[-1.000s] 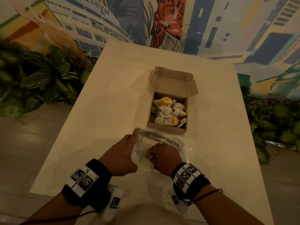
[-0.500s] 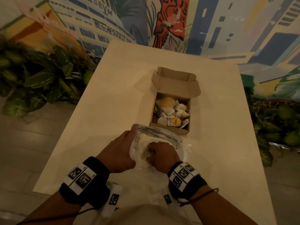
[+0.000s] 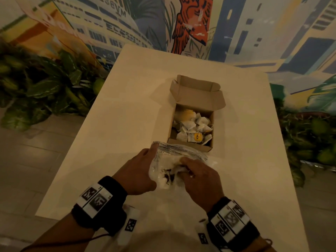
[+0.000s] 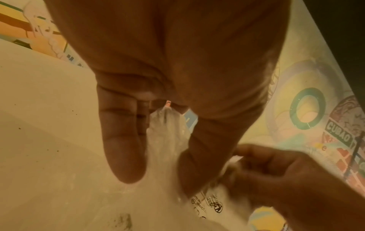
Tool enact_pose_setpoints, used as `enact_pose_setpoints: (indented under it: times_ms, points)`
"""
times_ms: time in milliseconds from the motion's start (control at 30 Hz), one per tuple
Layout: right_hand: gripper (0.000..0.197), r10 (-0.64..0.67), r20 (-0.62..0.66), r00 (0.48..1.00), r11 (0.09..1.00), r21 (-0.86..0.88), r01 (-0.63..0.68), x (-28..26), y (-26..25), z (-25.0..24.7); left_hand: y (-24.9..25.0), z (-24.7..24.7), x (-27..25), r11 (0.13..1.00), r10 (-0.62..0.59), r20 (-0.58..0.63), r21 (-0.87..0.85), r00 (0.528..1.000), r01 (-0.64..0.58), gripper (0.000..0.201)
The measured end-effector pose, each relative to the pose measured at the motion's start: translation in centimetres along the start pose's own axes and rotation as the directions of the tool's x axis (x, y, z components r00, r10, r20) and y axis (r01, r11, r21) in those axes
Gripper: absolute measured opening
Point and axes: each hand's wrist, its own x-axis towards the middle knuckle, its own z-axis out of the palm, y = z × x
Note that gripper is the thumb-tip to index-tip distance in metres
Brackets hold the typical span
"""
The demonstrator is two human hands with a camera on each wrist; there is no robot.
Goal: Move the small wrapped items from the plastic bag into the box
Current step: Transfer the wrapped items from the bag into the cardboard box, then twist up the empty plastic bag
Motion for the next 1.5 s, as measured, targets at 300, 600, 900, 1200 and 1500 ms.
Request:
enact_pose_setpoints:
  times_ms: [300,600,900,1200,1500]
  points:
    - [0.03,0.085,-0.067,0.994,0.993,0.083,-0.08,1.2,0.2,-1.3,0.0,0.1,0.4,1.0,-0.006,-0.002,-0.022,1.0,0.006,0.116]
    - [0.033,0.169,-0.429,0.887,0.983,0.132,-0.124,10.9,1.8,-6.5,0.1,0.5,0.3,1.0,0.024,-0.021,0.006,0.999,-0.024,0.114]
    - [0.051,0.213,0.032,0.976,0.966,-0.154,-0.206,12.1,5.0,-5.9,-0.4,0.8,-0.6,0.997,0.072,0.029,0.007,0.997,-0.072,0.14]
    - [0.09,0.296,0.538,0.79,0.95,-0.082,-0.3,-0.5,4.2,-1.8,-0.9,2.5,0.4,0.992,0.116,0.051,0.038,0.992,-0.118,0.141]
    - [0.04,0.146,0.31,0.94,0.936,0.265,-0.233,0.0,-1.3,0.0,2.1,4.8,3.0,0.96,0.28,0.014,0.023,0.96,-0.28,0.117]
